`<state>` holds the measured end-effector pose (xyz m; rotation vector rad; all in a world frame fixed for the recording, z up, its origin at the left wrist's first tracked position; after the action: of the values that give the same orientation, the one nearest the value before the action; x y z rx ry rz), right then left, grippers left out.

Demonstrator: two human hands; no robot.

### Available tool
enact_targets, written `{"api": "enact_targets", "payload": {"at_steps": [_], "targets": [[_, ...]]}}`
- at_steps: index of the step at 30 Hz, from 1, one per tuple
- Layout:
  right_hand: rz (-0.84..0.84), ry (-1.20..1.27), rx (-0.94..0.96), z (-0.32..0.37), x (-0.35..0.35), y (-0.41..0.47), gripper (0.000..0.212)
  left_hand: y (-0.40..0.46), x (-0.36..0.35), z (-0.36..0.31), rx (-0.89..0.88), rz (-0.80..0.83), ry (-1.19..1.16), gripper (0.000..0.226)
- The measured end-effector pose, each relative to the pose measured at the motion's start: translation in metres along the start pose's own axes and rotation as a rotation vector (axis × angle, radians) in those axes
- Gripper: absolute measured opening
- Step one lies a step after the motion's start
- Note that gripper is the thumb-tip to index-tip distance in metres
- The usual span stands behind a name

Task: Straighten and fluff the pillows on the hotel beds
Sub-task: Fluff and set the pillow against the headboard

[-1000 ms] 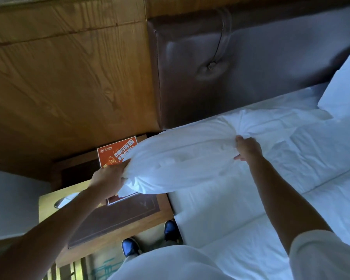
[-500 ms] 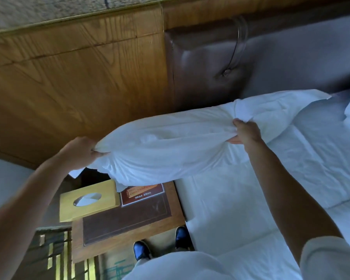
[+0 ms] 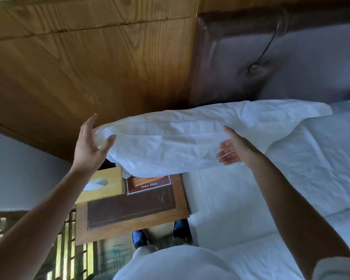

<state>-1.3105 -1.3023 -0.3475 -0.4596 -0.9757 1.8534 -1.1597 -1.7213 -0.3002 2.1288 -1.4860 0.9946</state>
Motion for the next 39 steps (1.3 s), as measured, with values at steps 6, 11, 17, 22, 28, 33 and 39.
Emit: {"api": "enact_targets", "payload": {"at_steps": [6, 11, 17, 22, 28, 33, 39], "targets": [[-0.034, -0.144, 0.103, 0.032, -0.047, -0.008, 0.064, 0.001, -0.018, 0.008, -0.066, 0.036, -0.035, 0.071], [-0.065, -0.038, 0.000, 0.040, -0.065, 0.002, 0.086, -0.003, -0.018, 0.006, -0.010, -0.009, -0.362, 0.050], [-0.206, 0.044, -0.081, 0.052, -0.085, 0.012, 0.104, 0.015, -0.018, 0.022, -0.056, 0.050, -0.192, 0.065], [-0.415, 0.180, -0.013, 0.051, -0.108, 0.015, 0.089, 0.025, -0.012, 0.035, 0.024, 0.087, -0.314, 0.095], [-0.521, 0.243, -0.064, 0.050, -0.085, 0.012, 0.092, 0.018, -0.025, 0.029, -0.170, 0.051, -0.289, 0.088], [-0.460, 0.160, -0.118, 0.054, -0.056, 0.032, 0.087, 0.014, -0.052, 0.022, -0.281, 0.000, -0.132, 0.082], [-0.508, -0.124, 0.001, 0.049, -0.046, 0.046, 0.039, 0.017, -0.074, 0.018, -0.179, -0.032, -0.022, 0.080]]}}
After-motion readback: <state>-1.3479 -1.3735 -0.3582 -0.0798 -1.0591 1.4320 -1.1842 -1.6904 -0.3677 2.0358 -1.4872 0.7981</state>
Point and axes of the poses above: each hand's wrist, its own y-axis towards the middle knuckle, its own x-axis out of the back of the hand, z = x × y, the point moved 4 cm from there along y, towards the middle knuckle, and after that the axes turned 9 degrees about z, right-handed, at the moved point
